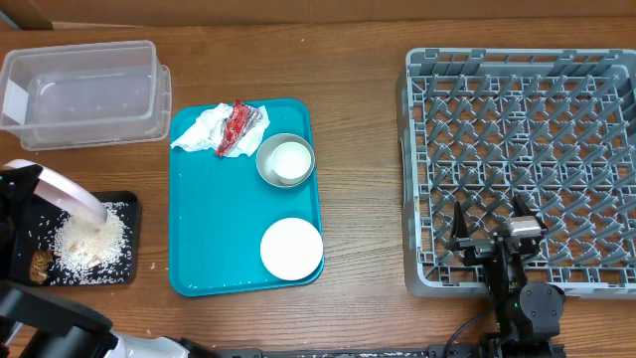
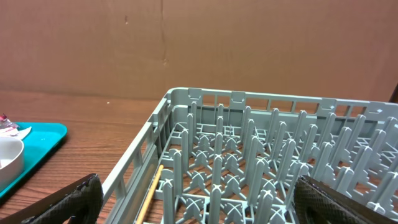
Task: Sort waste into correct bins and load items into the dishwasher
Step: 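Tilt the plate over the black tray to dump the rice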
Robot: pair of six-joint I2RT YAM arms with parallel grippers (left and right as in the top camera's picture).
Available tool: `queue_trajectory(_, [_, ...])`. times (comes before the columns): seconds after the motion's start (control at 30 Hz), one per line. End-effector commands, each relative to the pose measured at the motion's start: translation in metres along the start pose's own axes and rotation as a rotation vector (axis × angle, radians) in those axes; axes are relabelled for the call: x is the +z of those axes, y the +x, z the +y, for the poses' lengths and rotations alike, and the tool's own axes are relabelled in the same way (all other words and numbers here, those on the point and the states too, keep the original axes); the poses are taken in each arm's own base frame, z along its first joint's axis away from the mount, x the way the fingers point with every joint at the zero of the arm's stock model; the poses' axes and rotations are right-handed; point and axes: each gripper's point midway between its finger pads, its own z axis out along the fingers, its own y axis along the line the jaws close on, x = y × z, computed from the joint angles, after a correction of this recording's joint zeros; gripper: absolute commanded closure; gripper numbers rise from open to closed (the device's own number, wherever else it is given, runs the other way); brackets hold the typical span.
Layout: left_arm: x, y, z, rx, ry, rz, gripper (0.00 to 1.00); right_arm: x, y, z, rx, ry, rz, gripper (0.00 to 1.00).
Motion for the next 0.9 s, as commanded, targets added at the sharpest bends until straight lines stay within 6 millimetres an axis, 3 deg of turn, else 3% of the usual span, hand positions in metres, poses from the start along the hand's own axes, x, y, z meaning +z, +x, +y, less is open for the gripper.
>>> queue_trajectory(0.0, [-0.008, -0.001, -0.006, -0.009, 0.059, -0.007, 0.96, 0.0, 0.001, 0.001, 0.007, -0.001, -0.008, 0.0])
queue_trajectory(0.17, [-0.013, 0.001, -0.028, 0.065, 0.198, 0.001, 0.96, 0.0, 0.001, 0.001, 0.007, -0.001, -0.008, 0.0])
queue_trajectory(0.4, [-0.015, 0.003, -0.026, 0.051, 0.196, 0.005, 0.96, 0.0, 0.001, 0.001, 0.007, -0.001, -0.008, 0.0])
queue_trajectory(0.5, [-0.018, 0.002, -0.017, 0.013, 0.153, -0.003, 0.96, 0.0, 0.001, 0.001, 0.007, -0.001, -0.008, 0.0])
queue_trajectory(0.6, [-0.02, 0.012, -0.017, -0.06, 0.159, 0.026, 0.96, 0.0, 0.001, 0.001, 0.007, -0.001, -0.008, 0.0])
queue_trajectory(0.87, [-0.021, 0.043, -0.037, -0.037, 0.248, 0.104, 0.96, 0.0, 0.001, 0.001, 0.007, -0.001, -0.008, 0.0])
